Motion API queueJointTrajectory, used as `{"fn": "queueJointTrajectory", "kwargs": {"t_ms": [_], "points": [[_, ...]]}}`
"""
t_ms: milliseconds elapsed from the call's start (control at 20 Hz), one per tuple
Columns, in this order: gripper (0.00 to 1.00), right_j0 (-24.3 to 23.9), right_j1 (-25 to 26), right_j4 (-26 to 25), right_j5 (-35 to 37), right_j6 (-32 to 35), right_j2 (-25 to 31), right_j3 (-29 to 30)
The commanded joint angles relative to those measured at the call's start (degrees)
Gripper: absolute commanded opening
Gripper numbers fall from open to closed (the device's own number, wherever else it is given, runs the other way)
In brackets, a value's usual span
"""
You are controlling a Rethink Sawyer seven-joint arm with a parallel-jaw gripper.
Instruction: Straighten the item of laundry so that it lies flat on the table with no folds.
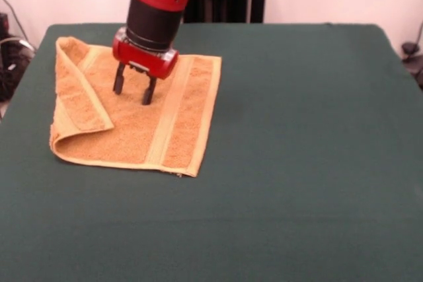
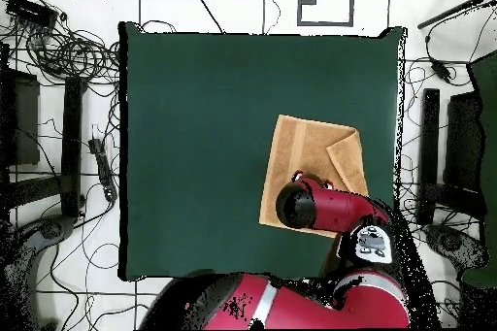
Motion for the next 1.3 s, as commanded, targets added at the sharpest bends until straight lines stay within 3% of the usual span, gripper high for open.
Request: {"fn": "queueJointTrajectory", "kwargs": {"t_ms": [50,400,1000,1100,1300], "points": [[1.00,7.4,7.2,6.4,-2.8,11.6,11.6,-2.3],[1.00,8.4,6.0,6.4,0.0,9.1,11.3,-2.6],[1.00,10.8,5.8,10.3,-0.7,11.6,11.7,-1.6],[1.00,9.2,5.8,10.2,-1.4,11.1,12.9,-1.2],[1.00,-0.1,5.1,6.1,-4.0,6.6,20.6,0.7]]}}
